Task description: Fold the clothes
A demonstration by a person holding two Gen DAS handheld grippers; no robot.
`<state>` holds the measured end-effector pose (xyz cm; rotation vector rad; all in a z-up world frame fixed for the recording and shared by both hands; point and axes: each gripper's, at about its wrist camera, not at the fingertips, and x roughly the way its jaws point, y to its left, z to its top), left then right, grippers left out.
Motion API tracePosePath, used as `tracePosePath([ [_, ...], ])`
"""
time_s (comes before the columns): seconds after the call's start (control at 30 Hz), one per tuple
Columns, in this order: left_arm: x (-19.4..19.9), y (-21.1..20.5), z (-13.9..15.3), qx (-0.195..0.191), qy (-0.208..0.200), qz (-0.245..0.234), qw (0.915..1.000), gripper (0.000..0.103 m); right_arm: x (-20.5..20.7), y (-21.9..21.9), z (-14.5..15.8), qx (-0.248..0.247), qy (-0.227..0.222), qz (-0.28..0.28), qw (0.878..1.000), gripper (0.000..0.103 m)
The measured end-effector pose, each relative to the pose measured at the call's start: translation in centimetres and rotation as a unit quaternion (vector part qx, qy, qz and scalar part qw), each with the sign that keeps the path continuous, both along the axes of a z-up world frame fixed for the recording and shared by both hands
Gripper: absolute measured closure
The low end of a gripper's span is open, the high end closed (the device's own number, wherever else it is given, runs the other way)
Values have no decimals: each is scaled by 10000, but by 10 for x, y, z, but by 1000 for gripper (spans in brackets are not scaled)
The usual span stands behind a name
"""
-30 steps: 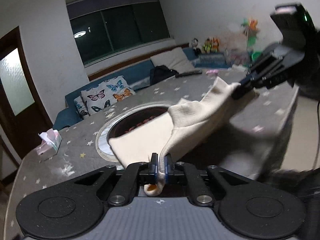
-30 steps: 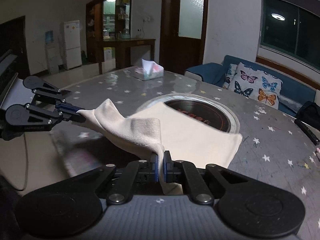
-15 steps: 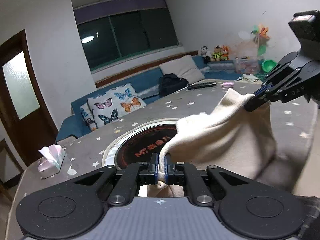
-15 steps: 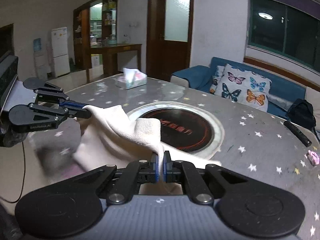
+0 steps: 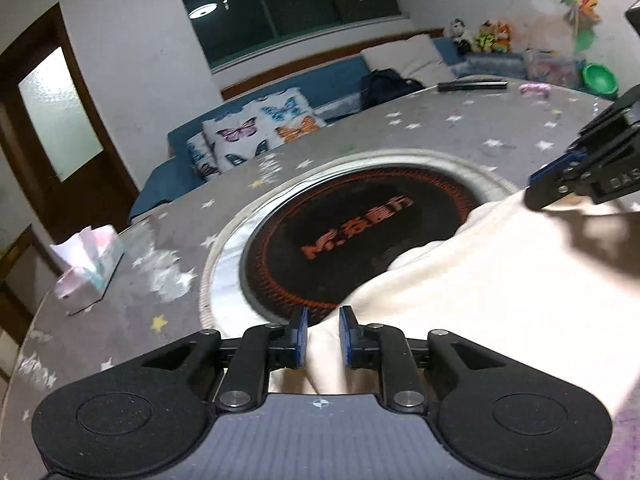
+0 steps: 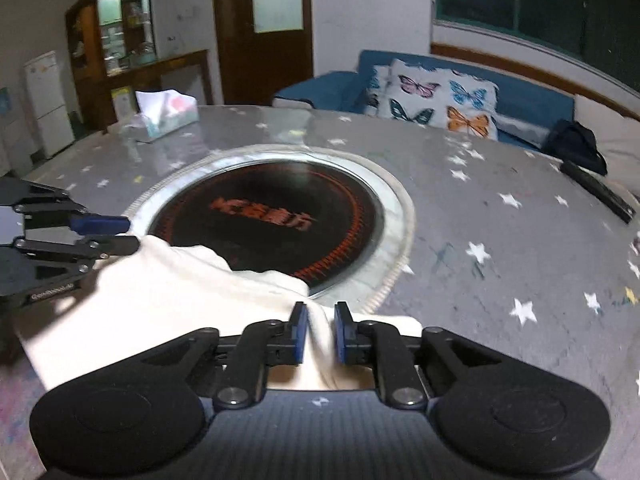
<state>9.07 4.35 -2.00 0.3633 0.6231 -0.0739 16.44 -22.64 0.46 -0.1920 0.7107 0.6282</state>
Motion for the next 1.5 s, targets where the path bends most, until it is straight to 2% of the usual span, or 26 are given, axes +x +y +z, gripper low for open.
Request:
tracePosePath([
  [0.13, -5, 6, 13, -82, -40, 122, 9999, 83, -10, -15, 18, 252, -156, -60, 9995, 85],
  [0.23, -8, 1, 26, -332, -34, -27, 9994, 83, -14, -13, 29, 291, -131, 103, 9994, 85],
  [0.4, 1, -24, 30, -704, 241, -481, 9961, 83, -10, 13, 17, 174, 97, 429, 9989, 86],
  [0.67, 30, -37, 8, -774, 603, -352, 9946, 83, 2, 39, -2, -138, 74, 598, 9981, 85],
  [0.9, 25, -36, 5, -755, 516, -345, 9952, 83, -12, -13, 21, 100, -37, 187, 9998, 85],
  [1.07, 25, -38, 4, -767, 472, -333, 9954, 81, -20, -49, 17, -14, 117, -224, 9997, 85],
  [1.4, 24, -41, 4, -669, 415, -275, 9965, 78, -15, -55, 4, 461, 445, -360, 9973, 85],
  [1.5, 22, -42, 2, -639, 360, -270, 9969, 77, -17, -58, 0, 421, 504, -416, 9970, 86],
])
